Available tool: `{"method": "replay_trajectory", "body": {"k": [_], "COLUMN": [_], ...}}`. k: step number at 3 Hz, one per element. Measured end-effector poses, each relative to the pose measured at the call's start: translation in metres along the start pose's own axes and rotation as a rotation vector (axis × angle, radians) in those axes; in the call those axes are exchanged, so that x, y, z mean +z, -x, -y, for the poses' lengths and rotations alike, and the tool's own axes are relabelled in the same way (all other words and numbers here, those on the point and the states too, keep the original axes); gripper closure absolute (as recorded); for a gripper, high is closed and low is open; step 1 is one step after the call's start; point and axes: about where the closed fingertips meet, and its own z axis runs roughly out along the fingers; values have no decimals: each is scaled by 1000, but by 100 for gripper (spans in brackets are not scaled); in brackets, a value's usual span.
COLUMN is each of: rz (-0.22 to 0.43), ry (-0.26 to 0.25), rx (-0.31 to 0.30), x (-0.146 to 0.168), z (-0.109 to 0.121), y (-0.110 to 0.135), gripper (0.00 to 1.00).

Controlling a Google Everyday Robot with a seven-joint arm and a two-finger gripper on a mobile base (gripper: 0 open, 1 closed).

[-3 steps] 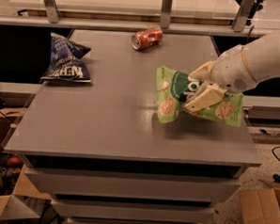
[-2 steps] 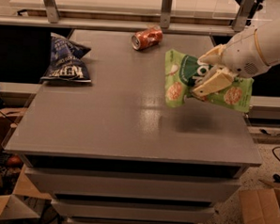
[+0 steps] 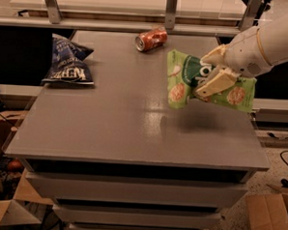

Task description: Move green rice chip bag near coke can

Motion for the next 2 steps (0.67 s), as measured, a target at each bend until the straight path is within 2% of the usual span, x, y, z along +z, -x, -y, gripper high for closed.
{"method": "replay_trajectory", "body": {"k": [2], "rz": [21], "ry": [17], "rx": [-74], "x": [28], "z": [45], "y": [-3], "gripper": [100]}}
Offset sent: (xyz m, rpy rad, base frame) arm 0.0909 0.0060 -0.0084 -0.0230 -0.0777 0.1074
